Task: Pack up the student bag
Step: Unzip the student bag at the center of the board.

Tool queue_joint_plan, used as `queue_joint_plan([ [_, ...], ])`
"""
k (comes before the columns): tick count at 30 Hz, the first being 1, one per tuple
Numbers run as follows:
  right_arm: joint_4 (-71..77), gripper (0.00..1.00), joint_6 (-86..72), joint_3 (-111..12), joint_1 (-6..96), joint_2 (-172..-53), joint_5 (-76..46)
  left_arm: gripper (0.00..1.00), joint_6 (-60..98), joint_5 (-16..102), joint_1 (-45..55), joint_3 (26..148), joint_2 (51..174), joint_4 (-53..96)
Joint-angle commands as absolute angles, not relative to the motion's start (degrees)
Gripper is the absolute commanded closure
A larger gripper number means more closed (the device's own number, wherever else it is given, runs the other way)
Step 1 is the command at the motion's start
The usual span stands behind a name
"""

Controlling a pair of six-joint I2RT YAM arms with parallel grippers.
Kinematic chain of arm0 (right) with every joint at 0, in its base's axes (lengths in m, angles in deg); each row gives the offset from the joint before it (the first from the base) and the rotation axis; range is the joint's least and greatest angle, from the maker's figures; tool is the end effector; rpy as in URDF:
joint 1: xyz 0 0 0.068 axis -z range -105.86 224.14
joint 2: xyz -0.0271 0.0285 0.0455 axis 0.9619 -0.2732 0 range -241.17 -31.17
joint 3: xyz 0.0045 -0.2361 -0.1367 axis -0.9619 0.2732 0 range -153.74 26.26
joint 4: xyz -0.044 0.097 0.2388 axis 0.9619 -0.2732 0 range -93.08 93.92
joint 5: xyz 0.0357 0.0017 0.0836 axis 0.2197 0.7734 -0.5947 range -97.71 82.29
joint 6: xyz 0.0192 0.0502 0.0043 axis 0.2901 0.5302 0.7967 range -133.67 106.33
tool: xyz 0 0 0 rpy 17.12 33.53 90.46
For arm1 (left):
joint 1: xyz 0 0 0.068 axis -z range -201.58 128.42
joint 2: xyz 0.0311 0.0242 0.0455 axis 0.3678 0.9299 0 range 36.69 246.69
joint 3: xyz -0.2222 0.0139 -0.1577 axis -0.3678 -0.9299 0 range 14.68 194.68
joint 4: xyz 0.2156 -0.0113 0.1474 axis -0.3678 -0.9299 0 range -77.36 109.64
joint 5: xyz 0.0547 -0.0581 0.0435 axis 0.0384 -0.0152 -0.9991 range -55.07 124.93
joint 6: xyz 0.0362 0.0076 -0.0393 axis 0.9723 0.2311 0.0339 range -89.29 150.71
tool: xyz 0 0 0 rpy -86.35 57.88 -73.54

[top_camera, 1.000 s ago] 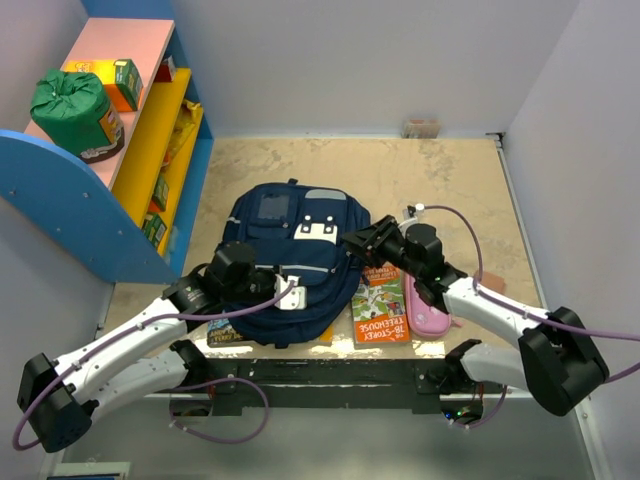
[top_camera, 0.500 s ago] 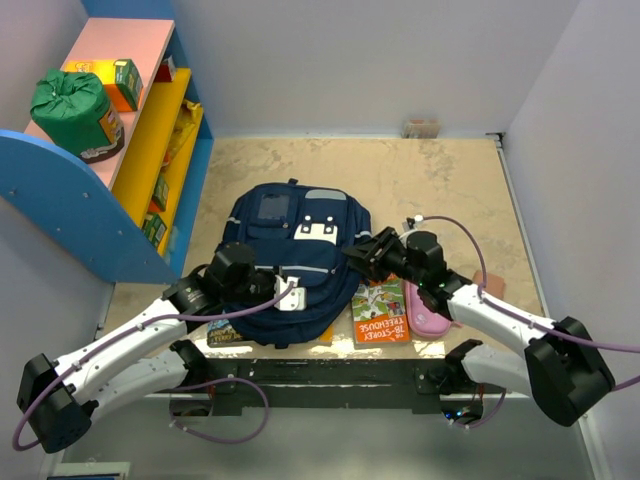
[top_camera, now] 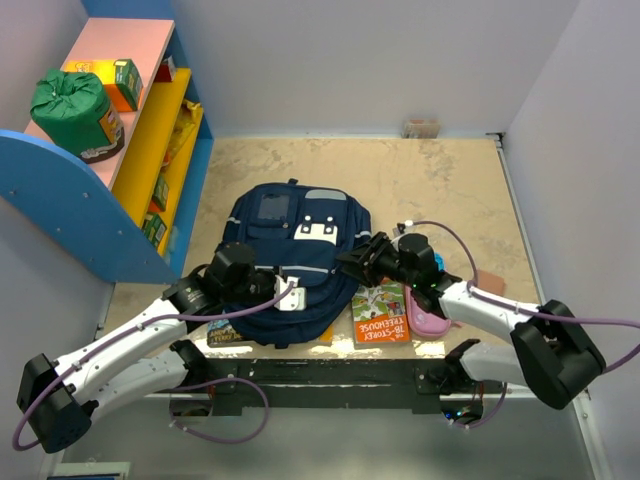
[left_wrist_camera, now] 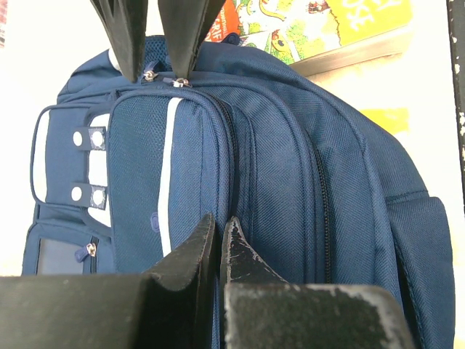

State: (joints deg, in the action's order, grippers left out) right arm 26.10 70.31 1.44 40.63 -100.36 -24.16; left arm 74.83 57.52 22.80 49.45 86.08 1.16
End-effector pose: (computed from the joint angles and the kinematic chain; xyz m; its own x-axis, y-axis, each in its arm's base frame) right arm 0.1974 0.1428 0.1911 -0.7771 0.6293 0.0092 0.2347 0.2761 0.9320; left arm 0.1261 -0.1426 0.2517 0.3294 0.5769 -0.7474 0.9004 0.0462 0.4325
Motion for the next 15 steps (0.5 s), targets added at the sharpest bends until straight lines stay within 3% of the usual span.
queue_joint_plan([
  [1,30.55,0.53,72.2,1.83,39.43,-102.45,-24.94,1.0,75.18,63.23,23.33,49.84,85.73,5.49],
  [8,39.24,0.61,76.15,3.24,39.08,-108.6,-24.67,1.0,75.1,63.67,23.51,49.75,86.08,5.66],
  [15,37.94,0.48,76.68,0.42,36.53,-109.23,-26.08,1.0,75.62,63.23,23.68,49.4,86.52,6.45],
])
